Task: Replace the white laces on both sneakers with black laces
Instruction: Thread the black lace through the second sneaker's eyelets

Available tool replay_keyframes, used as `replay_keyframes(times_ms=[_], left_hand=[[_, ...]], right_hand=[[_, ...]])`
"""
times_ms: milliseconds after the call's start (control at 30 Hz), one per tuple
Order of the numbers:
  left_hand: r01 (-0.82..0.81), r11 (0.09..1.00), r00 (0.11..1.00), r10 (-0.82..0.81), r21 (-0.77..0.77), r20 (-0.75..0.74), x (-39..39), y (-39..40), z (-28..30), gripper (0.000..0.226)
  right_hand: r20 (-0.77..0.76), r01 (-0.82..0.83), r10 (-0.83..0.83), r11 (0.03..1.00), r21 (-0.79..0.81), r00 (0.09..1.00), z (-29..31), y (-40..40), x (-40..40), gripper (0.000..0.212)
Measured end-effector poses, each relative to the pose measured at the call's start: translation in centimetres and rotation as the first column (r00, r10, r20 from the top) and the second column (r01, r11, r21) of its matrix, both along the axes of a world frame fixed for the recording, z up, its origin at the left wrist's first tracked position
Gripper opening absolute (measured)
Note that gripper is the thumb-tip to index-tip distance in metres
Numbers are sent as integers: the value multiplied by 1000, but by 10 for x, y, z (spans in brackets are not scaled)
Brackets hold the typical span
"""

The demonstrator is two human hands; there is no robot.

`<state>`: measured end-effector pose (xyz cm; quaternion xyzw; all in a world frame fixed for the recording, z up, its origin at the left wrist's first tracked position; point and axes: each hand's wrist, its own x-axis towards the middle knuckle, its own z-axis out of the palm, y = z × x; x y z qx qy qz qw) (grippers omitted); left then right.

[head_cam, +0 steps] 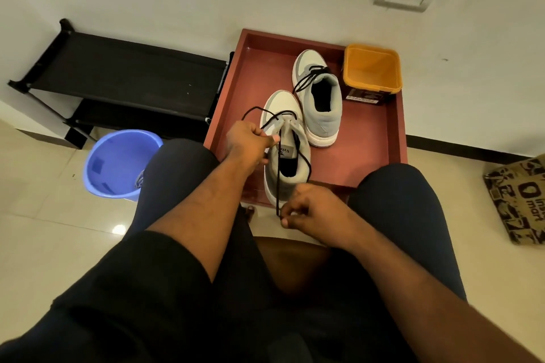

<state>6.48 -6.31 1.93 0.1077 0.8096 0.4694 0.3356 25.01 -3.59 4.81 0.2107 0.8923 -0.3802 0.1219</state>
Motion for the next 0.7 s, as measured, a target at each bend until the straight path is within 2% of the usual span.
replay_keyframes(times_ms=[100, 167, 233, 367, 533, 633, 667, 700], left_hand=[[62, 997, 997, -63, -40, -36, 3, -4, 3, 33], [166, 974, 978, -182, -155, -100, 9, -11, 5, 41], [254, 928, 943, -300, -273, -145, 14, -17, 3, 43], [337, 879, 890, -414, -337, -191, 18, -23, 3, 30], [421, 809, 815, -535, -410, -220, 18, -24, 12, 10], [548, 703, 750, -653, -453, -107, 24, -31, 10, 5], [630, 620, 694, -720, -467, -21, 32, -36, 9, 5], [714, 489, 597, -799, -501, 70, 41, -41, 6, 8]], right_hand=[[-79, 44, -42, 999, 20, 996, -8, -1, 0, 21], [-120, 119, -111, 991, 57, 987, -12, 10, -4, 34], [-155, 201, -191, 978, 54, 969, -17, 20, -6, 33], [-219, 235, -198, 960, 153, 955, -28, 27, -11, 33], [-188, 214, -158, 920, 328, 969, -35, 26, -20, 30], [-208, 258, -196, 907, 333, 958, -34, 25, -19, 20], [-213, 274, -212, 905, 325, 954, -35, 25, -19, 18], [-214, 287, -227, 904, 317, 950, -35, 26, -19, 17]])
